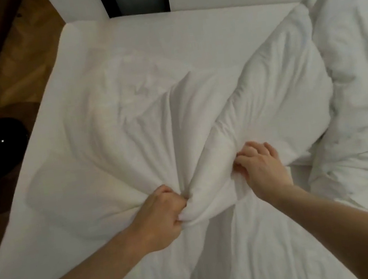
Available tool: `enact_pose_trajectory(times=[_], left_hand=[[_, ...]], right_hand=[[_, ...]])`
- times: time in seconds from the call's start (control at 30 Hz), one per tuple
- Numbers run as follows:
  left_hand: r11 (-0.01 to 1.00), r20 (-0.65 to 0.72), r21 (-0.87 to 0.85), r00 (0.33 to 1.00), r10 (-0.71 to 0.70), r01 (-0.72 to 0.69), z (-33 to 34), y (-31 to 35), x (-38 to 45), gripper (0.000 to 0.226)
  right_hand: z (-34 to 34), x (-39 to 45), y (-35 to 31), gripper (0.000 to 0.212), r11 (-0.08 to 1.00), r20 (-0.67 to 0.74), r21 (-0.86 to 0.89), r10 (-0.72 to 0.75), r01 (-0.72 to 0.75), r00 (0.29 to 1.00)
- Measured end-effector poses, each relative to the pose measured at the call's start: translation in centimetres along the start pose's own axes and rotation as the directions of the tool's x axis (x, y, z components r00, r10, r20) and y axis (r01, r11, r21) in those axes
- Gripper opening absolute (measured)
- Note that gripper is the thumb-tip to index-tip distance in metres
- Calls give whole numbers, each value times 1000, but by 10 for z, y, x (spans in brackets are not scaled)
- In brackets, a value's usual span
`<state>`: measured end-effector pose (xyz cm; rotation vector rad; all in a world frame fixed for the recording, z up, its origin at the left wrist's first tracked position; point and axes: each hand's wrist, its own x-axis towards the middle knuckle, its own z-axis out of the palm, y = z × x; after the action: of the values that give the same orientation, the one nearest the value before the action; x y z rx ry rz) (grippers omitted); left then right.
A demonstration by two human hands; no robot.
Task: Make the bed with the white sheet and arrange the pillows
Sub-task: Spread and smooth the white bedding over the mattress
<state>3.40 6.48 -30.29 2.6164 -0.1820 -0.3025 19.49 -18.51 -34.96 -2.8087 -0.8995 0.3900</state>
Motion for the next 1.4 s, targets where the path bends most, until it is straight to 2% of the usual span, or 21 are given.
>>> enact_pose_trajectory(times=[0.13,0.2,0.27,0.33,0.37,0.43,0.47,0.57,0.63,0.7,0.73,0.77,0.8,0.9,0.93,1.0,1.07,1.13,1.2,1.3,1.4], left_hand=[[997,199,-69,979,40,-27,-66,36,-33,18],[996,341,-66,940,-31,57,-89,49,-52,7],[998,468,-55,884,-5,35,-104,67,-65,9],[994,617,6,783,80,-107,-106,92,-68,9],[982,674,27,729,121,-187,-102,104,-69,11],[965,732,20,661,165,-262,-96,122,-76,16],[966,735,15,658,165,-259,-91,125,-81,18],[983,759,-3,639,123,-185,-63,122,-104,15],[986,844,10,530,80,-165,-40,122,-117,3],[989,936,87,350,-39,-121,-21,114,-119,32],[985,948,153,293,-123,-81,-18,103,-114,52],[979,932,206,306,-194,-8,-18,90,-105,68],[968,889,226,383,-250,107,-23,73,-93,74],[899,534,104,738,-412,426,-44,7,-47,57],[875,362,108,801,-477,472,-53,-16,-29,56],[813,124,127,804,-581,568,-68,-57,8,72],[720,41,50,719,-693,692,-71,-82,40,100],[595,130,-162,614,-778,787,-59,-87,72,133],[516,302,-373,627,-718,771,-32,-71,102,148],[639,337,-365,736,-588,677,15,-32,131,104],[816,181,-100,817,-547,569,16,-22,134,49]], right_hand=[[-46,-41,-15,14,970,104,203,-155,132,982],[-81,-68,-23,15,952,14,271,-149,140,989],[-115,-82,-29,54,955,-58,241,-166,175,984],[-137,-77,-31,53,961,-52,149,-230,235,972],[-143,-70,-31,41,968,22,118,-227,223,974],[-146,-64,-37,69,988,245,92,-145,126,959],[-142,-73,-39,67,993,332,85,-104,80,938],[-113,-132,-40,40,995,479,94,-59,15,876],[-100,-177,-42,29,996,621,82,-35,-20,783],[-94,-194,-45,23,999,677,38,-8,-24,736],[-93,-188,-46,28,999,641,36,6,-38,768],[-92,-175,-47,32,995,559,73,17,-69,829],[-94,-156,-48,34,988,459,127,21,-89,888],[-97,-79,-50,62,970,168,226,53,-90,984],[-97,-49,-48,77,974,119,199,90,-113,989],[-95,9,-37,105,963,105,116,231,-243,967],[-86,48,-16,122,901,164,76,411,-427,897],[-68,63,8,118,833,225,80,520,-547,824],[-50,58,21,85,831,260,68,519,-552,814],[-33,31,34,29,796,128,292,516,-530,847],[-67,-20,48,15,568,32,620,672,-542,740]])
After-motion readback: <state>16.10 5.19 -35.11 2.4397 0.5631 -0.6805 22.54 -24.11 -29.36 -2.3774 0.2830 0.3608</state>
